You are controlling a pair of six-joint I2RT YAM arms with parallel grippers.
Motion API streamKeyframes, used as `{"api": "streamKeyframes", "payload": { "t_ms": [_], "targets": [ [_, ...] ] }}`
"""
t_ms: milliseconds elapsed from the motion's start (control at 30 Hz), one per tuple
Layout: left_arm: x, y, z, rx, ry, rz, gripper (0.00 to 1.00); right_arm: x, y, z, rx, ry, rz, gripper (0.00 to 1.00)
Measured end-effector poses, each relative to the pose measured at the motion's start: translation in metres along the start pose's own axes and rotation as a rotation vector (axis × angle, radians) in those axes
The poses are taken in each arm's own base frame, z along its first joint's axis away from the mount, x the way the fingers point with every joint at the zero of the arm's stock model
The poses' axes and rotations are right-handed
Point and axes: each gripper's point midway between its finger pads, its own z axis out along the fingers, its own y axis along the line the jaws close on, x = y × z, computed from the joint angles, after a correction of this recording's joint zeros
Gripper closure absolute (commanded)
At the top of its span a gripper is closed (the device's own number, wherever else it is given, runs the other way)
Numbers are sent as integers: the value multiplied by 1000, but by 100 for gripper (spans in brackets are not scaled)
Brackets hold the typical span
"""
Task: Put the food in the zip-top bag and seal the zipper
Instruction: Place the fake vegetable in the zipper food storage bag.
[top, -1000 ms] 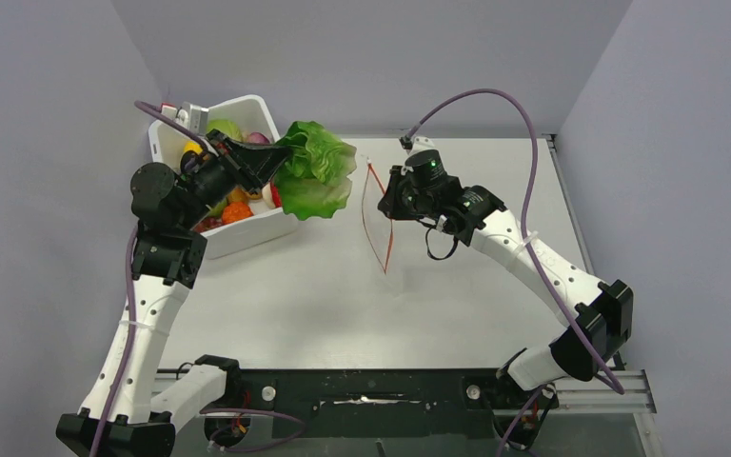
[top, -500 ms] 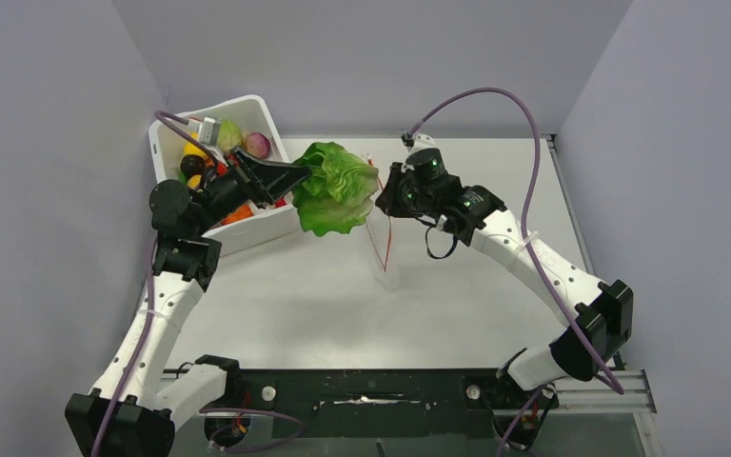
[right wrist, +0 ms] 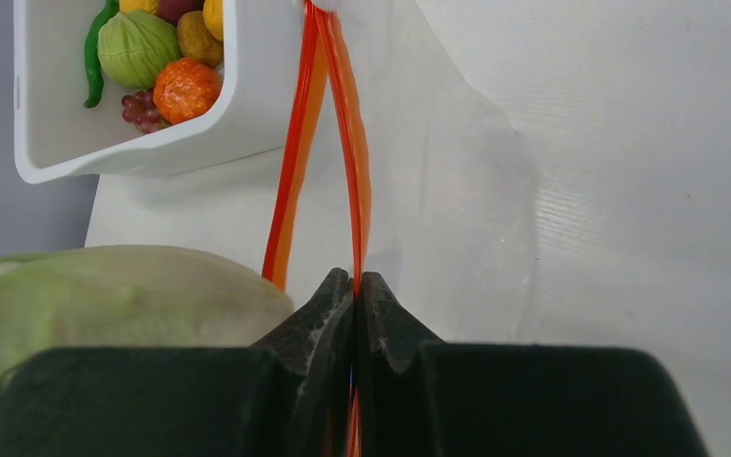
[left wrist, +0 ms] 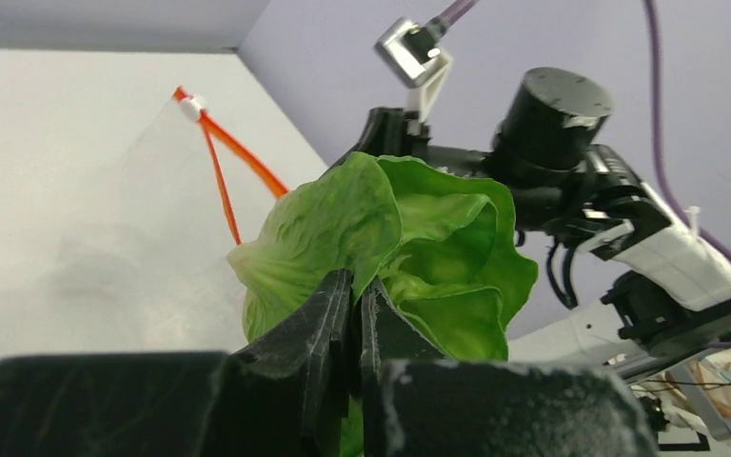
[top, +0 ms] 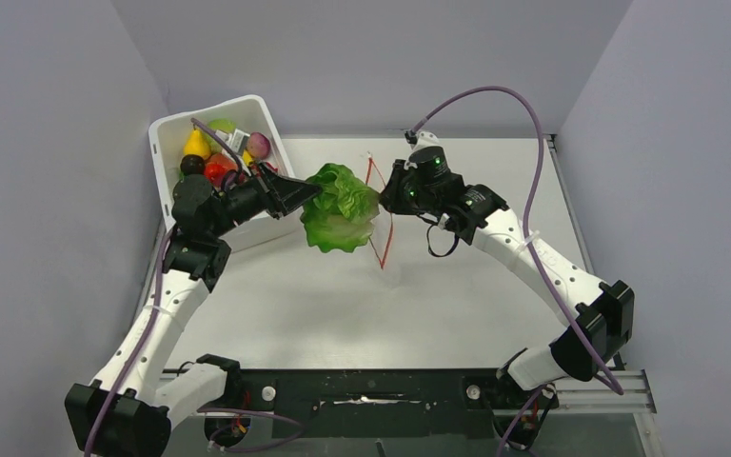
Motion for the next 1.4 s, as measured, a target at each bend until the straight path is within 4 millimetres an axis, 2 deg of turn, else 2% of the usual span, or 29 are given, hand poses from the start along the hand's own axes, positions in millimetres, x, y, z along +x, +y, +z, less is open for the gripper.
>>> {"api": "streamKeyframes", "payload": {
  "t_ms": [233, 400, 533, 700, 900, 1067, 1233, 1400],
  "targets": [
    [24, 36, -2, -148, 68, 20, 100, 0, 0, 0, -3, -5, -1, 100],
    [36, 47, 0, -191, 102, 18, 100, -2, 6, 2, -40, -13, -16, 100],
    [40, 42, 5, -171, 109, -11, 100, 2, 9, 4, -68, -4, -37, 100],
    [30, 16, 11, -85, 68, -53, 100, 4, 10, 6, -86, -3, -41, 100],
    [26, 1, 6, -25, 20, -86, 100, 8, 11, 5, -119, -3, -12, 100],
    [34, 0, 0, 11, -9, -163, 100, 8, 9, -3, -162, -12, 53, 100],
    [30, 0, -2, 10, -52, -201, 100, 11, 6, -8, -217, -8, 130, 100],
    [30, 13, -5, -60, -96, -213, 100, 13, 16, -10, -276, 5, 151, 100]
  ]
}}
